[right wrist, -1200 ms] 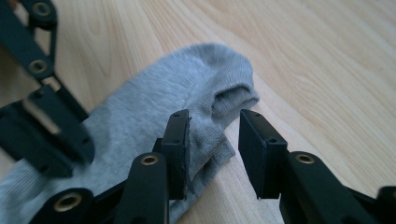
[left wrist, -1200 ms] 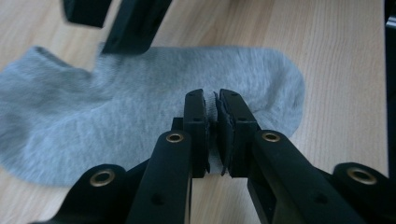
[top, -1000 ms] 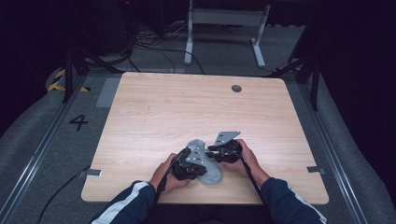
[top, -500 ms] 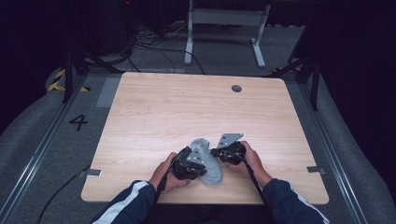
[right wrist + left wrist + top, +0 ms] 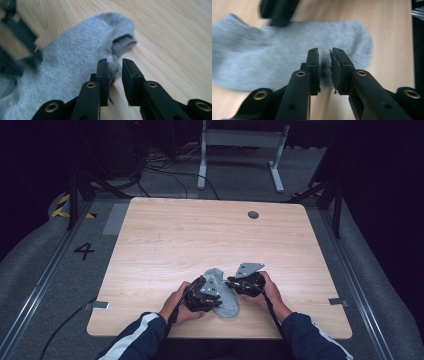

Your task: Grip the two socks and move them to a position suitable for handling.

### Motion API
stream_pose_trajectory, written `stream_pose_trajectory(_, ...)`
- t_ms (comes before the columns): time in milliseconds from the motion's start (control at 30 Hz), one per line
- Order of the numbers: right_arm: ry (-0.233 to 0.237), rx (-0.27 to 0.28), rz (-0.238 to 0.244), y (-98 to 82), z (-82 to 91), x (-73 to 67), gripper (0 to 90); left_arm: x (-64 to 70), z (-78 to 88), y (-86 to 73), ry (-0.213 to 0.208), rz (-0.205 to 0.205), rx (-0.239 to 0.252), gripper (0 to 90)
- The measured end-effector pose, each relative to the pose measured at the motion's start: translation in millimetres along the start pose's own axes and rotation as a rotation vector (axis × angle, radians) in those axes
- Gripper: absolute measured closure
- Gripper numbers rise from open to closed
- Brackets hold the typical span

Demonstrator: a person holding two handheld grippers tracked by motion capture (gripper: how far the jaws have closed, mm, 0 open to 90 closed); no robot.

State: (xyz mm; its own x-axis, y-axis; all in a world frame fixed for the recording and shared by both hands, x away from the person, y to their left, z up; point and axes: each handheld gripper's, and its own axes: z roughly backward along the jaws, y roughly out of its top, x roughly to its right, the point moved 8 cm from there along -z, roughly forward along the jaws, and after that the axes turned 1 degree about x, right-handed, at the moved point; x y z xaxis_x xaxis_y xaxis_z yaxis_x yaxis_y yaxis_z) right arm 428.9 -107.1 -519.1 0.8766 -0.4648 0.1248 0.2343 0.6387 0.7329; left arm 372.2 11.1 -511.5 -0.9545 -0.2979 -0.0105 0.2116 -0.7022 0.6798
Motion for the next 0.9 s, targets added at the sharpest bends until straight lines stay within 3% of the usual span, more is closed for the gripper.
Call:
stream_pose_trajectory(100,-0.011,0.019,-0.003,0.4,17.8,2.6,69.7,-19.3,14.2,-0.5,0.056,0.038,0.041,72.7)
stream_pose_trajectory(167,0.026,0.054,0.012,-2.0,34.0,0.4,67.5,-33.1,18.4,-8.5,0.075,0.085,0.055,69.3)
stream_pose_trajectory(267,0.066,0.075,0.036,-6.6,44.5,-6.2,68.7,-40.0,15.8,-17.0,0.085,0.115,0.037,67.2)
stream_pose_trajectory(300,0.066,0.075,0.036,-6.6,44.5,-6.2,68.7,-40.0,15.8,-17.0,0.085,0.115,0.037,66.8)
stream_pose_trajectory(433,0.151,0.079,0.099,-20.6,58.4,-27.3,78.7,-43.4,6.0,-20.2,0.081,0.091,0.002,66.9)
stream_pose_trajectory(600,0.192,0.074,0.165,-26.7,60.2,-43.5,81.8,-44.6,-4.1,-17.7,0.071,0.091,-0.006,67.4)
stream_pose_trajectory(900,0.25,0.091,0.205,-24.2,55.3,-54.3,82.3,-46.7,-10.1,-16.6,0.062,0.09,-0.004,68.2)
